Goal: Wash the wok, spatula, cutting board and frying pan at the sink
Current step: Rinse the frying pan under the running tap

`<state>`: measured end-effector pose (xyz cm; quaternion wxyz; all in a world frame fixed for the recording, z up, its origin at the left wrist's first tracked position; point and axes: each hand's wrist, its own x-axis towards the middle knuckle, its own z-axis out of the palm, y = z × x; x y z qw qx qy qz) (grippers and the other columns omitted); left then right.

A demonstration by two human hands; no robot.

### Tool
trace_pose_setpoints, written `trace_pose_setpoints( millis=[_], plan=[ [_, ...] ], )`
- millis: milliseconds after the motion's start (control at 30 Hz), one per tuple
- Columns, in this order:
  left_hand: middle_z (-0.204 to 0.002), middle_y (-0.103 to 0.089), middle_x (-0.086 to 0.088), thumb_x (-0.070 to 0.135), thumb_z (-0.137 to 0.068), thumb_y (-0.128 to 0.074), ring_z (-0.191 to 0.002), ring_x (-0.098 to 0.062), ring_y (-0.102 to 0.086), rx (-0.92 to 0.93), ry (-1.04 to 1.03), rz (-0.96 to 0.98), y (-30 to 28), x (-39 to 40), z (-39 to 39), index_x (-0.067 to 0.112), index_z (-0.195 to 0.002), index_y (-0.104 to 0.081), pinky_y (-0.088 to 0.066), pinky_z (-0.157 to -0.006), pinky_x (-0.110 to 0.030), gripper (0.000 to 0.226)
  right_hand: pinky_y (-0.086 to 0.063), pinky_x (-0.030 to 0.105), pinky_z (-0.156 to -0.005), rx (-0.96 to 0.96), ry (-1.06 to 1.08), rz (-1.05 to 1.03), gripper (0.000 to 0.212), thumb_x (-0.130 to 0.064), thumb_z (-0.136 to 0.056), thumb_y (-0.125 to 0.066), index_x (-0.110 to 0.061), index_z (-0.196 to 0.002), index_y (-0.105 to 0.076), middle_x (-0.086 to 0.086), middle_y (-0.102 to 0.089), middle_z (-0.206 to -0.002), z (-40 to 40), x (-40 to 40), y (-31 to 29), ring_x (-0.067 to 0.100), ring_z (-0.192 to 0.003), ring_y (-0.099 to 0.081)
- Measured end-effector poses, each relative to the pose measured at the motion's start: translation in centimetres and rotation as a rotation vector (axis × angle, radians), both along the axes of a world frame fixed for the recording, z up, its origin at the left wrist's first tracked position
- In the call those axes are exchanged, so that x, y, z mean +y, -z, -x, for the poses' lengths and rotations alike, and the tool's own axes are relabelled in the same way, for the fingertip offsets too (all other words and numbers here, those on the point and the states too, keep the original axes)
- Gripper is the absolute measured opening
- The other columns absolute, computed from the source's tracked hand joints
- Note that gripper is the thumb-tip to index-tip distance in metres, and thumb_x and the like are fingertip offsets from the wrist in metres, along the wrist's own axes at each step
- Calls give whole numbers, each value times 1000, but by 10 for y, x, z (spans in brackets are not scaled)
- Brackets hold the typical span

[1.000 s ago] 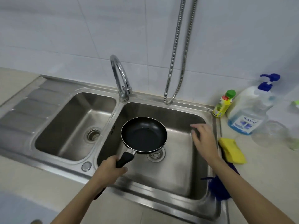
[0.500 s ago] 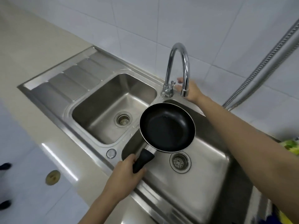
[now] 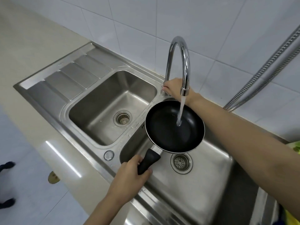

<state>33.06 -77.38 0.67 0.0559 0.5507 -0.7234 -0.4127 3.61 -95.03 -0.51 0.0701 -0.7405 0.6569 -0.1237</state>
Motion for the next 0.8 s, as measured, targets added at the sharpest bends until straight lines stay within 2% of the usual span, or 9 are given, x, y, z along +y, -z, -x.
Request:
trace_pose_setpoints(
  millis=[200,300,367,433,567,633,800],
  plan=[
    [-58,-50,5,34,-87,-66,-48,-5,-46,-1,16,-11,0,2,-1,20,-76,-48,-31,-46,-18,25,-34,23,-63,-39,-18,-11,30,-27,-95,-50,-7,-78,-64,4,-63,-72,5,-2,-3,20,-69,-59],
    [-58,-47,7,29,-85,-68,-47,-4,-43,33,40,-89,-1,1,-10,21,-72,-45,-31,-47,-18,27,-36,17,-63,-116,25,-9,26,-31,-94,-53,-12,-85,-68,-1,-63,-75,8,-3,4,15,-73,-61],
    [-58,-48,7,25,-84,-68,-44,-4,-41,50,46,-151,-2,-1,-18,14,-76,-49,-33,-46,-22,24,-37,14,-63,-142,59,-17,26,-32,-93,-54,-12,-88,-69,-1,-64,-78,8,-5,7,14,-74,-62],
    [-58,-49,5,22,-85,-68,-41,-5,-42,21,67,-151,-3,-1,-27,10,-79,-50,-32,-43,-19,22,-40,19,-67,-134,65,-27,26,-32,-93,-54,-11,-91,-69,3,-68,-84,6,-5,8,13,-74,-60],
    [-59,-47,5,23,-84,-68,-47,-7,-43,-60,118,-69,-1,-5,-37,18,-74,-45,-32,-46,-18,26,-45,24,-70,-97,90,-23,26,-34,-94,-51,-15,-92,-69,1,-69,-87,7,-5,7,16,-77,-63],
    [-58,-47,6,21,-84,-67,-49,-7,-45,-63,123,-41,0,-6,-34,17,-73,-45,-32,-47,-18,25,-48,28,-72,-41,96,-27,27,-37,-92,-50,-18,-88,-69,0,-69,-84,7,-8,7,19,-80,-64],
    [-58,-49,3,21,-83,-64,-50,-9,-47,-30,146,-23,4,-3,-14,17,-73,-46,-31,-49,-21,21,-49,29,-75,-47,83,-66,23,-41,-90,-52,-25,-83,-67,-3,-69,-82,13,-12,3,16,-81,-64]
  ],
)
